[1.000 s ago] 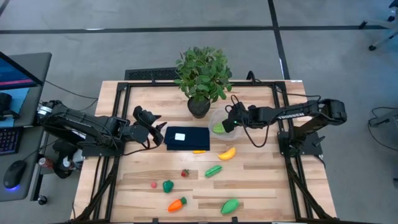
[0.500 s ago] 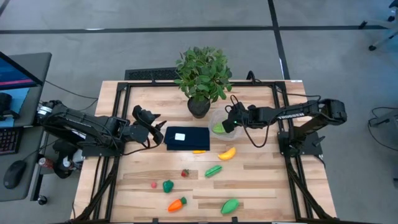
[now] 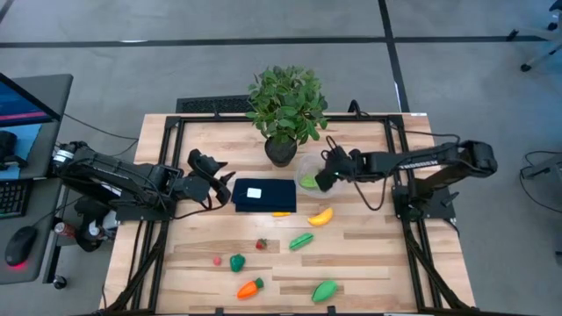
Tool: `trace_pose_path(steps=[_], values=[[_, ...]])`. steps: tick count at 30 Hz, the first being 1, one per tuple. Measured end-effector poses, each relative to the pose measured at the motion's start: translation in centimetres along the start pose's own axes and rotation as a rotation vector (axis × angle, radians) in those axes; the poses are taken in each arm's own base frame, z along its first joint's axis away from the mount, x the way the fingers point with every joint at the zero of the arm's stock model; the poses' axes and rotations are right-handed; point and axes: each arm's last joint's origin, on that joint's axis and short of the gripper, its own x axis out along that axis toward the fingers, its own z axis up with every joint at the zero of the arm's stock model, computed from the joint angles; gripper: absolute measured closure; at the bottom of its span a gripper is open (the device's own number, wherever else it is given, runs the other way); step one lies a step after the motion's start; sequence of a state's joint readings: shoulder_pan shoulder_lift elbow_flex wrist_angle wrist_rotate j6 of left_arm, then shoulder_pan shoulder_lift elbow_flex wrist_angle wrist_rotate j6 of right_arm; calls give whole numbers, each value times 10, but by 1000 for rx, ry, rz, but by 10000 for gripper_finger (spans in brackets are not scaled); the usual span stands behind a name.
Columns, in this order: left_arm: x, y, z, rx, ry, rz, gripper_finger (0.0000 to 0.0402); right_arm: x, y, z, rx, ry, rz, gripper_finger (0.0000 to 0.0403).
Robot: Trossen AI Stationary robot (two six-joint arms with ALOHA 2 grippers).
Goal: Pick and placing Produce into tupperware
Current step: Put the yellow corn into the transparent container
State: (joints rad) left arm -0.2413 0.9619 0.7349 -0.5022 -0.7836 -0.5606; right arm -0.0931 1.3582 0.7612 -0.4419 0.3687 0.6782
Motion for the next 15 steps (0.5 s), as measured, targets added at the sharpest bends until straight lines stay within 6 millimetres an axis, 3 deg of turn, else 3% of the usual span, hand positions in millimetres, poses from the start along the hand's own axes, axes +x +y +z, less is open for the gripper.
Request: trace_pose_path(steps=[9, 15], values=[[-1, -5, -3, 30, 103, -168, 222, -58, 11, -13, -188, -64, 207, 225], [-1, -5, -3, 33, 108, -171, 222, -91, 10, -32, -283, -61, 299, 222]])
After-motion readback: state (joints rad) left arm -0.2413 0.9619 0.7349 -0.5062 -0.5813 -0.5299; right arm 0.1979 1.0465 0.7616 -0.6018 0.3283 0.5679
